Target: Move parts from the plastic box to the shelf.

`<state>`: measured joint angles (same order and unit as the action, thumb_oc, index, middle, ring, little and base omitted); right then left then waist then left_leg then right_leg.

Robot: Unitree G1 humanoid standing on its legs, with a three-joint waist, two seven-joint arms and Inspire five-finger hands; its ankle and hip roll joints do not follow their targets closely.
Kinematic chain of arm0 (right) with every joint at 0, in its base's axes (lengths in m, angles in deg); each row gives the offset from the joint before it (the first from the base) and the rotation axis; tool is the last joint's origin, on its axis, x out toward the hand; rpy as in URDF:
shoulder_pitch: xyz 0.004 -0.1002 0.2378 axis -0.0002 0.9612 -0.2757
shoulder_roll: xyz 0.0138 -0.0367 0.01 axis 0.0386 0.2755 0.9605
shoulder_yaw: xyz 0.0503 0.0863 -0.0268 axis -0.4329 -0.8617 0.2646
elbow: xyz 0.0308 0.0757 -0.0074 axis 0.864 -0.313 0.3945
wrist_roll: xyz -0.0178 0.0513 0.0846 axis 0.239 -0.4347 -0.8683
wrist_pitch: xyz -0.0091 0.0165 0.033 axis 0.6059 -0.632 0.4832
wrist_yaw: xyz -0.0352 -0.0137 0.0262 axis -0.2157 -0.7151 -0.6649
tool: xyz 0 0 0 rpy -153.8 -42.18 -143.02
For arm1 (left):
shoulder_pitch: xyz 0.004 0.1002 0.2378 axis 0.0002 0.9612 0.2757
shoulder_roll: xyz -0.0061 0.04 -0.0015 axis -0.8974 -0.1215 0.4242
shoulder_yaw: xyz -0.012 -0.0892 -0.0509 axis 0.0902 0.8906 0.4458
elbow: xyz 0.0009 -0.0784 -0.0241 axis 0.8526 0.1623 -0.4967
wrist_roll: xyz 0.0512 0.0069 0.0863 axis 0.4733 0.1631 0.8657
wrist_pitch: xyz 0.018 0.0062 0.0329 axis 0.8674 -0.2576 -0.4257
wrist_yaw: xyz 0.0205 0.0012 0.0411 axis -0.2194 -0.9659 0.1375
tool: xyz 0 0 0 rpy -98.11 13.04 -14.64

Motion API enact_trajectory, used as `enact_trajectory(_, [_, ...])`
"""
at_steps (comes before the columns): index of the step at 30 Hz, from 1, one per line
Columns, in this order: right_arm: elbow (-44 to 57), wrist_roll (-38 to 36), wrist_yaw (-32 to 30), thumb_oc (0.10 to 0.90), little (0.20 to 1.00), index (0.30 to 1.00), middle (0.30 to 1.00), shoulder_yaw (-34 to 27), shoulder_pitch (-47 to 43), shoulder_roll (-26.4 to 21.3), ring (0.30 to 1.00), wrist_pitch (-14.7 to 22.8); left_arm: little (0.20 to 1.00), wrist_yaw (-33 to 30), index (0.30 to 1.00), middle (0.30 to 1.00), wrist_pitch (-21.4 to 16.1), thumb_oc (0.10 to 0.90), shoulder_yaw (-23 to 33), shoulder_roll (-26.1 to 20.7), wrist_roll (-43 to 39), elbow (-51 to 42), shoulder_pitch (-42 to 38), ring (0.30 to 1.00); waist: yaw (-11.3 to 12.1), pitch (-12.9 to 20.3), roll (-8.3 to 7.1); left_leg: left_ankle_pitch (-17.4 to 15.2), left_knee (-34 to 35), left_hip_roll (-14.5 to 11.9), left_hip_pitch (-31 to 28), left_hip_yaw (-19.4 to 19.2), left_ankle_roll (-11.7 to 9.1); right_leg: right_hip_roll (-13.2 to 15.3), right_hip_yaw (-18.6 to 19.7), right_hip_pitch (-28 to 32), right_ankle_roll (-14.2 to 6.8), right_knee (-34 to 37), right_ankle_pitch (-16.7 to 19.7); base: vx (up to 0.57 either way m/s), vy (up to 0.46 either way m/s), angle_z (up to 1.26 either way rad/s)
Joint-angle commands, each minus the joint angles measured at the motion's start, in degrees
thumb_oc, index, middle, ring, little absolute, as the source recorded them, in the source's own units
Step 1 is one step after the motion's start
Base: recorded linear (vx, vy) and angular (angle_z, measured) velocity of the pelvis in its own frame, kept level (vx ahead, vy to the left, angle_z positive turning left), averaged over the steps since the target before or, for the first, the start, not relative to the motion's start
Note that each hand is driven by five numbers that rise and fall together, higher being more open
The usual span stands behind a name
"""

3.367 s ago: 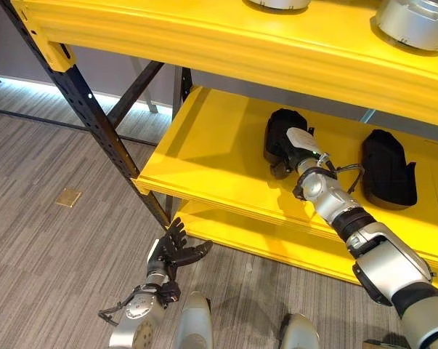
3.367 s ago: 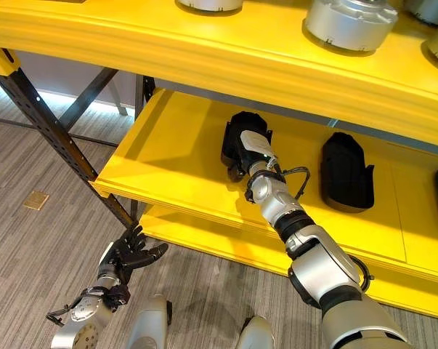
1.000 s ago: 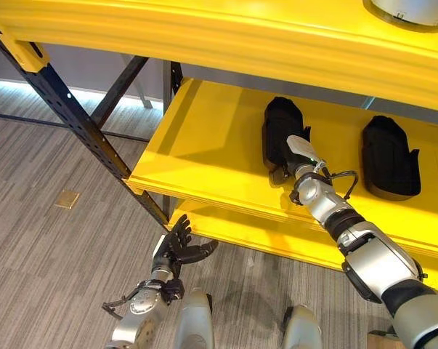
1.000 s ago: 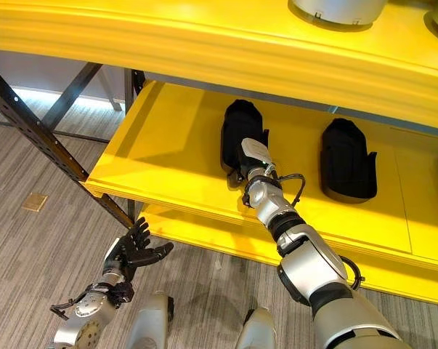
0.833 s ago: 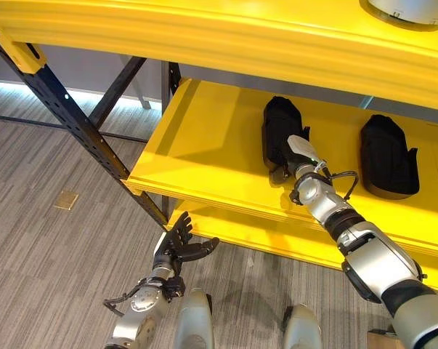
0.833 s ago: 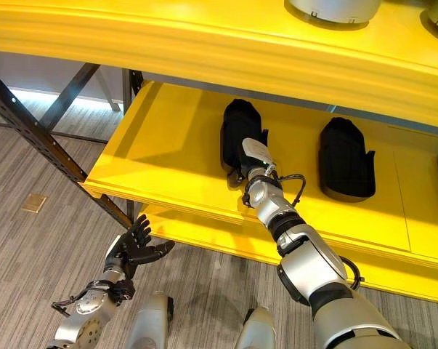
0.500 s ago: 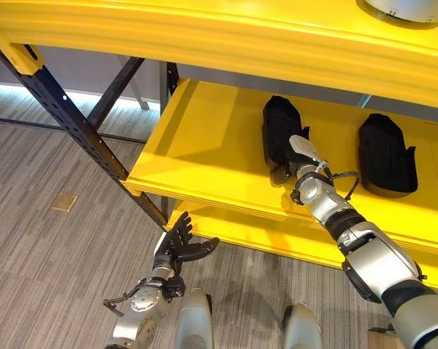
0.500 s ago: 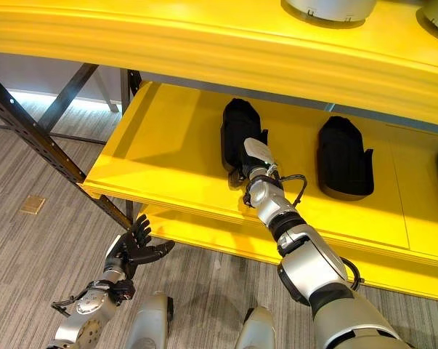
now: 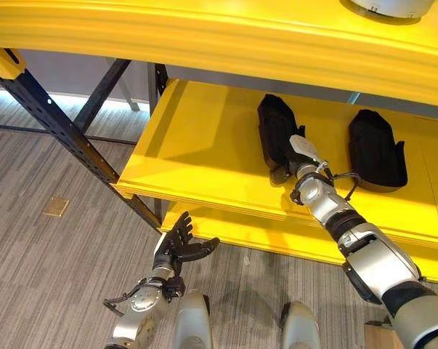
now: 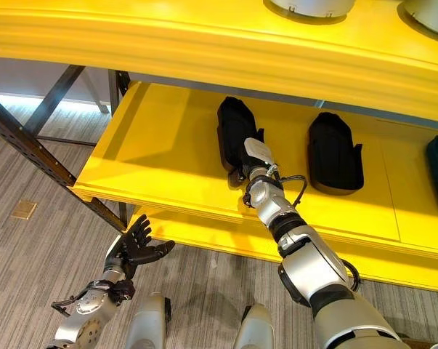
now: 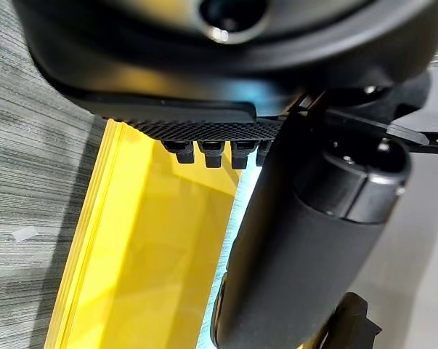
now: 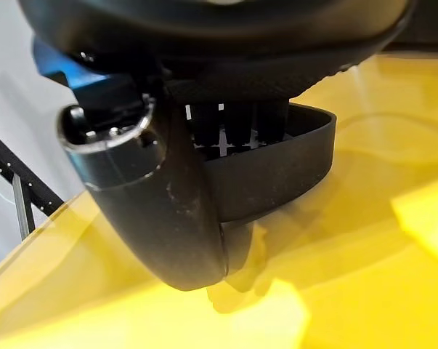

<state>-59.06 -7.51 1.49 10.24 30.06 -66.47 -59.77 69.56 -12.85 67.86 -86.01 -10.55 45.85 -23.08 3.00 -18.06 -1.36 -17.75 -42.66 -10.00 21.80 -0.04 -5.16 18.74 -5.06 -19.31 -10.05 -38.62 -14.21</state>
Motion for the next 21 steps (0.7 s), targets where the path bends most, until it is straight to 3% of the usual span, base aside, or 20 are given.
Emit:
enact_trajectory(1, [-0.4, -0.4, -3.5, 0.400, 0.300, 0.300, 0.300, -3.5, -0.1, -6.4, 0.300, -1.7, 1.000, 1.3, 1.000, 1.000, -4.0, 0.900, 1.5, -2.5, 2.5, -5.3, -2.6, 1.000, -0.7, 0.5, -0.90, -2.0, 0.5, -3.6, -2.6, 3.4, -0.7, -0.8, 0.6, 4.5, 2.0, 4.7, 2.4, 0.00, 0.000, 0.00])
enact_trajectory(21, [3.6, 0.6, -3.1, 0.400, 0.300, 0.300, 0.300, -2.8, -0.2, -3.8, 0.300, -1.2, 1.000, 0.6, 1.000, 1.000, -4.1, 0.900, 1.5, -2.4, 2.5, -5.1, -2.9, 1.000, -0.8, 0.8, -1.22, -1.6, 0.2, -4.0, -1.7, 3.5, -0.8, -1.4, 0.6, 4.1, 1.9, 4.8, 2.8, 0.00, 0.000, 0.00])
